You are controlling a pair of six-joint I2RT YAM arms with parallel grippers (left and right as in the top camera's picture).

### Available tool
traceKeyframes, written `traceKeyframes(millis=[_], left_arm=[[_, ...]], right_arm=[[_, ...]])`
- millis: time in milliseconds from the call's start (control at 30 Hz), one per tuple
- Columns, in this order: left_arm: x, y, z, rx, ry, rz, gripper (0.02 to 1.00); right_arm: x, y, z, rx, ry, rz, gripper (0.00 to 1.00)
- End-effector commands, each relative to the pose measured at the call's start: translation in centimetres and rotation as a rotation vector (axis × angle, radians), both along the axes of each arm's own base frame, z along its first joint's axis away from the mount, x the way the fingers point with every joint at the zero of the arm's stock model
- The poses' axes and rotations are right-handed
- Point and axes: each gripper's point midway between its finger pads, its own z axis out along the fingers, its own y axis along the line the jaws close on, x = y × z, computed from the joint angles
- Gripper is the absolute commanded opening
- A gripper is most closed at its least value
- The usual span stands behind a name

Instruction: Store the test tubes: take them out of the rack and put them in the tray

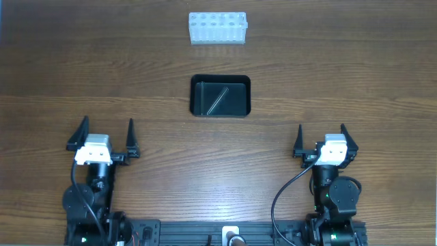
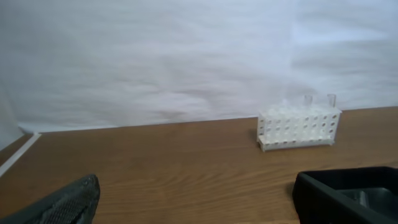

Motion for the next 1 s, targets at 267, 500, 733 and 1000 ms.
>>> traceKeyframes(millis=[267,500,733,1000], left_arm=[[0.4,-1.5,-2.5,0.016,0.001,-0.080,0.991],[0.4,-1.3,-5.3,0.011,0.115,-0.068,0.954],[0.4,-1.3,-5.2,0.011,0.112,-0.068,1.000],[0.4,-1.3,-5.2,0.011,0.112,-0.068,1.000]], right_arm=[[0.0,-0.3,-0.3,-0.005,0.006,-0.016,0.993],[0.0,-0.3,-0.3,-0.005,0.006,-0.016,0.991],[0.0,-0.3,-0.3,-0.005,0.006,-0.016,0.991],[0.0,-0.3,-0.3,-0.005,0.006,-0.016,0.993]])
